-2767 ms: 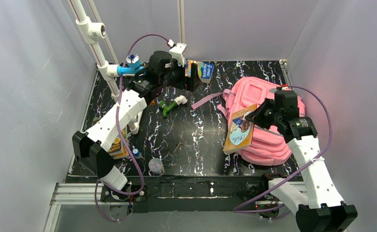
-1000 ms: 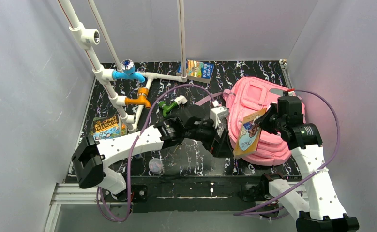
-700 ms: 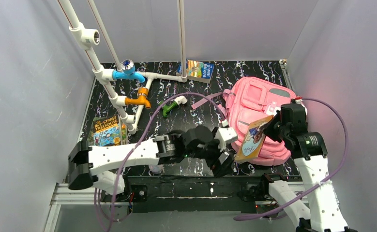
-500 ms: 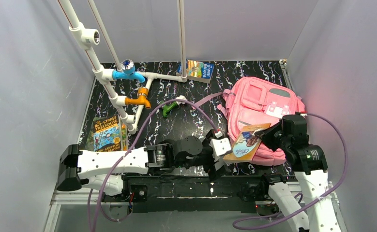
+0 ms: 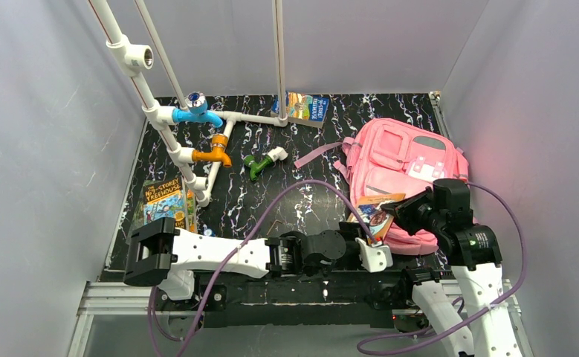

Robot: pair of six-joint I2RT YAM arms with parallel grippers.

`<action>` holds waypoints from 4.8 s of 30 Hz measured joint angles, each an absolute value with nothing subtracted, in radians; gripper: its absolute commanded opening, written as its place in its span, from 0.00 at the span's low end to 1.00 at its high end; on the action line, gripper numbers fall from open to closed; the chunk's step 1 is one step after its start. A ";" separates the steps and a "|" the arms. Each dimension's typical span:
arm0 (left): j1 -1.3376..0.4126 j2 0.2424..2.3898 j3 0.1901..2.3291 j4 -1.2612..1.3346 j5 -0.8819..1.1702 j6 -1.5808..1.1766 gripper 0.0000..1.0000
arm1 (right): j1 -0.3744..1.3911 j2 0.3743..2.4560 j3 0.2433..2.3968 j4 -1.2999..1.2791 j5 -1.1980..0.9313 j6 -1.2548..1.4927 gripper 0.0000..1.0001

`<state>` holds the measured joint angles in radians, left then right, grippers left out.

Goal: Pack the student bag
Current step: Place the book in the student bag.

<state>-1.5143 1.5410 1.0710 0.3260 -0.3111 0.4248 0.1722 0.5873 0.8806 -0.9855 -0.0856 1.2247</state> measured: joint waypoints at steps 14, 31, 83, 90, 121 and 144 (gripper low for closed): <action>-1.521 1.590 1.055 0.473 -0.457 0.542 0.98 | 0.172 0.596 0.872 -0.995 -0.247 1.081 0.01; -1.267 1.820 1.337 0.109 -0.112 0.297 0.73 | 0.176 0.777 1.477 -1.265 0.776 0.481 0.01; -1.277 2.139 2.032 -0.194 -0.810 0.134 0.00 | 0.177 0.685 1.356 -1.370 0.358 0.639 0.01; -1.271 2.185 2.247 -0.421 -0.678 -0.027 0.00 | 0.180 0.497 1.105 -1.393 0.085 0.818 0.01; -1.276 2.078 2.240 -0.607 -0.369 -0.196 0.00 | 0.235 0.248 0.278 -0.345 0.643 1.586 0.01; -1.278 2.087 2.337 -0.656 -0.162 -0.362 0.00 | 0.224 0.878 0.104 0.484 0.666 1.437 0.01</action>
<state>-1.2778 2.0869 2.3371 -0.6556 -0.1623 -0.3618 0.2237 0.8783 0.1036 0.4839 0.6659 1.4368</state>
